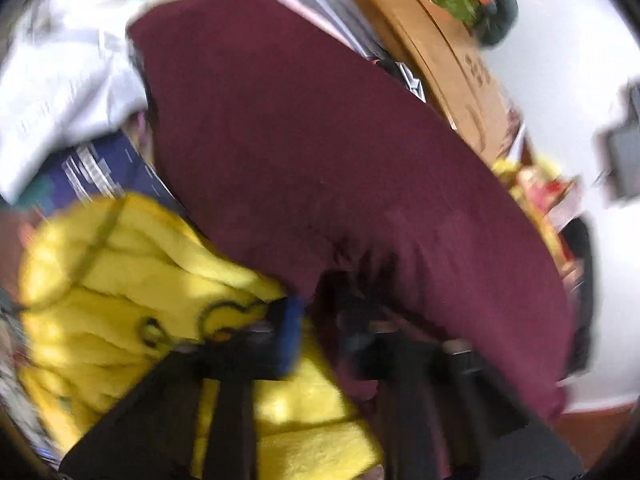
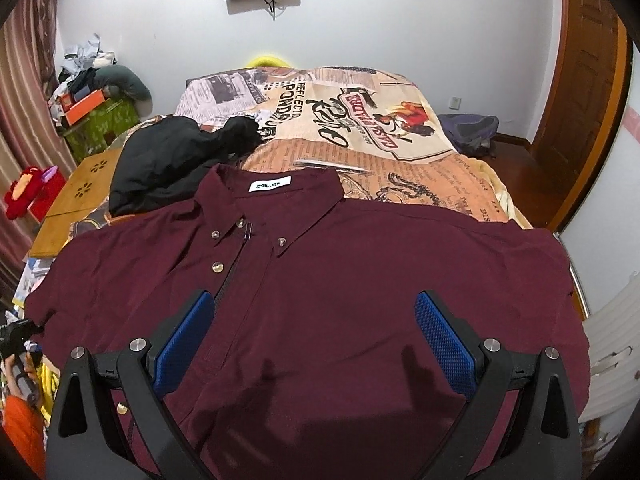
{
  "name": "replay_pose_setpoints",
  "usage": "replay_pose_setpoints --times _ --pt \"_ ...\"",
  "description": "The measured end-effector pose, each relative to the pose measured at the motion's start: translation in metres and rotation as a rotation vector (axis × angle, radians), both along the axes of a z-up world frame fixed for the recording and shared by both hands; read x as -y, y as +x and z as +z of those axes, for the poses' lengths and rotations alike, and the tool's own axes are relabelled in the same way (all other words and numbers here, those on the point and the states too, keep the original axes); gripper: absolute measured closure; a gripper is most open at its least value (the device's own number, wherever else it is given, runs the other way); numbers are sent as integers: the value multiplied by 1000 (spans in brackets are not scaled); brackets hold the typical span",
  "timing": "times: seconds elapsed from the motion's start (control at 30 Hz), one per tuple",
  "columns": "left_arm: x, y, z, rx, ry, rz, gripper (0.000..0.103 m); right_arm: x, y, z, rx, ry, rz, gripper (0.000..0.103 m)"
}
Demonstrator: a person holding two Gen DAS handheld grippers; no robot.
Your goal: Fold large clothes
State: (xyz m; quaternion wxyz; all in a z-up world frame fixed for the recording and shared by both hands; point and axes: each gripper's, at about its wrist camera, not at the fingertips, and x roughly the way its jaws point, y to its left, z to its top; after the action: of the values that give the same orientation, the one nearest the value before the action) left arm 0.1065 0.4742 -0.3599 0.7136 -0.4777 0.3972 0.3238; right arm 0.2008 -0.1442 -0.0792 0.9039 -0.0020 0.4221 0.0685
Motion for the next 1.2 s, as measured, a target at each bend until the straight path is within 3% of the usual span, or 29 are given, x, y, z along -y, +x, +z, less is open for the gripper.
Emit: replay_pose_setpoints --times 0.13,0.23,0.37,0.47,0.6,0.7,0.83,0.87,0.9,0.97,1.2 --pt "13 12 38 -63 183 -66 97 0 -2 3 1 -2 -1 3" --pt "24 18 81 -39 301 -109 98 4 -5 7 14 2 -3 3" --pt "43 23 147 80 404 -176 103 9 -10 14 32 6 -8 3" --pt "69 38 206 225 465 -259 103 14 -14 19 49 17 -13 3" --pt "141 63 285 373 626 -413 103 20 -18 23 67 24 -7 3" --pt "192 79 317 421 697 -521 103 23 -20 25 78 22 -7 3" --pt "226 97 317 402 657 -616 94 30 -28 26 88 33 -13 3" --pt "231 102 312 383 635 -635 80 32 -29 26 87 38 -16 3" --pt "231 105 305 358 617 -640 57 34 -29 26 85 42 -20 3" --pt "234 103 289 333 591 -626 32 39 -31 26 84 54 -28 3" --pt "179 69 223 192 443 -518 29 37 -26 18 59 63 -40 3"
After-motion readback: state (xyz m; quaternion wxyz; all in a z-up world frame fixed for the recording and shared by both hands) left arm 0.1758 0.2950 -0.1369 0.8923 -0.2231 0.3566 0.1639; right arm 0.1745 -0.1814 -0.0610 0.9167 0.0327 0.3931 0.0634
